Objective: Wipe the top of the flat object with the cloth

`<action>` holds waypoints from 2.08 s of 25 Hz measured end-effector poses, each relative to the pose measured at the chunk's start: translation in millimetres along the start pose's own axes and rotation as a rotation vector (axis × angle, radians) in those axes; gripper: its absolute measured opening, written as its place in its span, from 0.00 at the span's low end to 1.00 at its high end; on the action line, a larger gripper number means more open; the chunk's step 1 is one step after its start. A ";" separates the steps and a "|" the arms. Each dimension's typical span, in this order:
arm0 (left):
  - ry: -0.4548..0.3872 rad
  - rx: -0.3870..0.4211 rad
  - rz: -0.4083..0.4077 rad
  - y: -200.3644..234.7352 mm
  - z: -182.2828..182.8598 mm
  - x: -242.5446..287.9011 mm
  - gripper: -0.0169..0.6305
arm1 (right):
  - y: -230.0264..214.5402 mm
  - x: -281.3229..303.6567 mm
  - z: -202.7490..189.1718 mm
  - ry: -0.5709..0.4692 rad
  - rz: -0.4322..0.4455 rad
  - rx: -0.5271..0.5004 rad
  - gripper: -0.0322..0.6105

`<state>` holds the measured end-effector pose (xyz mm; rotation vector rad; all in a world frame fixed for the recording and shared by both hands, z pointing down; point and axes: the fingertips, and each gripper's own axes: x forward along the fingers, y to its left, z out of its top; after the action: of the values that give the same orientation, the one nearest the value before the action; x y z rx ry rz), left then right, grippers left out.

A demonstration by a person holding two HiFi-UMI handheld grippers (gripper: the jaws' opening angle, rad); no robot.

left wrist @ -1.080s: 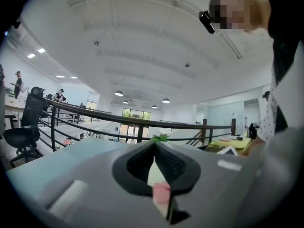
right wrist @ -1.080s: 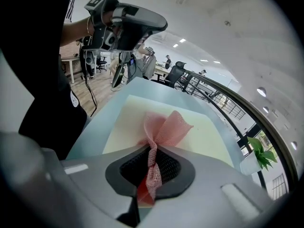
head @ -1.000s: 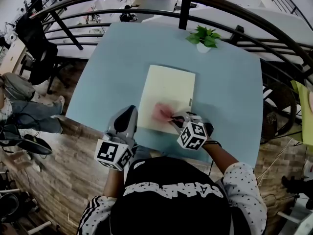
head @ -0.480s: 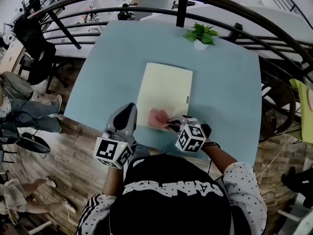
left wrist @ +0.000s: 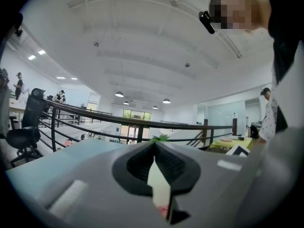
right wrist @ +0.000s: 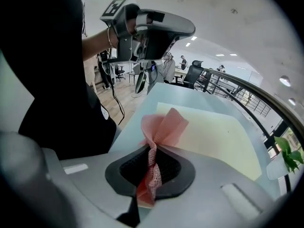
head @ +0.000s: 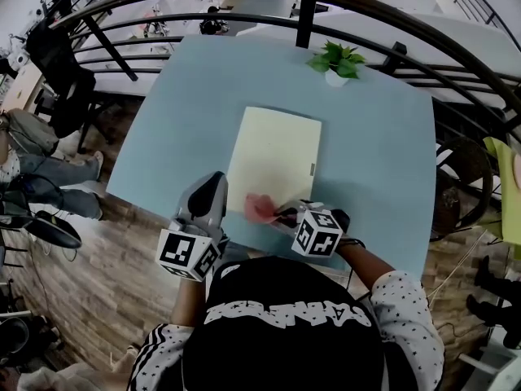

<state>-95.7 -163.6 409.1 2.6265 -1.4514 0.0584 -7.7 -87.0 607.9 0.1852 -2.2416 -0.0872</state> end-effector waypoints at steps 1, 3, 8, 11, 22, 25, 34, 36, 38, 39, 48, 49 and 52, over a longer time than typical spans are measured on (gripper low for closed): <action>0.001 0.001 0.006 1.0 0.3 -0.7 0.03 | -3.0 -1.8 0.7 -0.013 0.004 0.013 0.08; 0.002 -0.002 0.022 4.2 1.4 -2.1 0.03 | -18.5 -9.4 2.2 -0.046 -0.025 0.048 0.08; 0.000 -0.006 0.032 6.2 2.7 0.5 0.03 | -95.6 -41.4 -8.6 -0.118 -0.249 0.120 0.08; -0.004 0.001 0.032 7.4 2.5 1.1 0.03 | -148.1 -61.7 -25.1 -0.133 -0.398 0.176 0.08; -0.008 -0.003 0.107 33.1 3.6 -14.9 0.03 | -252.1 -75.6 -85.2 0.031 -0.613 0.206 0.08; -0.007 0.002 0.129 42.2 2.5 -18.6 0.03 | -267.6 -64.9 -95.4 0.080 -0.618 0.189 0.08; -0.002 -0.005 0.192 64.9 7.4 -34.2 0.03 | -284.0 -33.1 -112.2 0.190 -0.581 0.179 0.08; -0.002 -0.006 0.201 70.7 8.5 -37.2 0.03 | -283.7 -31.3 -110.6 0.194 -0.580 0.177 0.08; -0.005 -0.005 0.204 74.7 10.4 -38.6 0.03 | -282.7 -31.7 -107.5 0.202 -0.577 0.160 0.08; -0.004 -0.006 0.203 75.8 11.3 -38.8 0.03 | -281.3 -31.9 -105.7 0.209 -0.575 0.146 0.08; -0.006 -0.007 0.147 68.9 14.0 -31.3 0.03 | -254.1 -30.9 -95.1 0.226 -0.556 0.087 0.08; -0.006 -0.008 0.146 68.8 14.4 -31.4 0.03 | -252.3 -29.4 -93.2 0.221 -0.554 0.082 0.08; -0.005 -0.006 0.143 68.1 12.0 -29.5 0.03 | -249.2 -24.9 -89.5 0.208 -0.545 0.070 0.08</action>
<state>-169.3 -176.3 401.3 2.5155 -1.6368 0.0617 103.2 -328.7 613.2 0.8028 -1.9348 -0.2677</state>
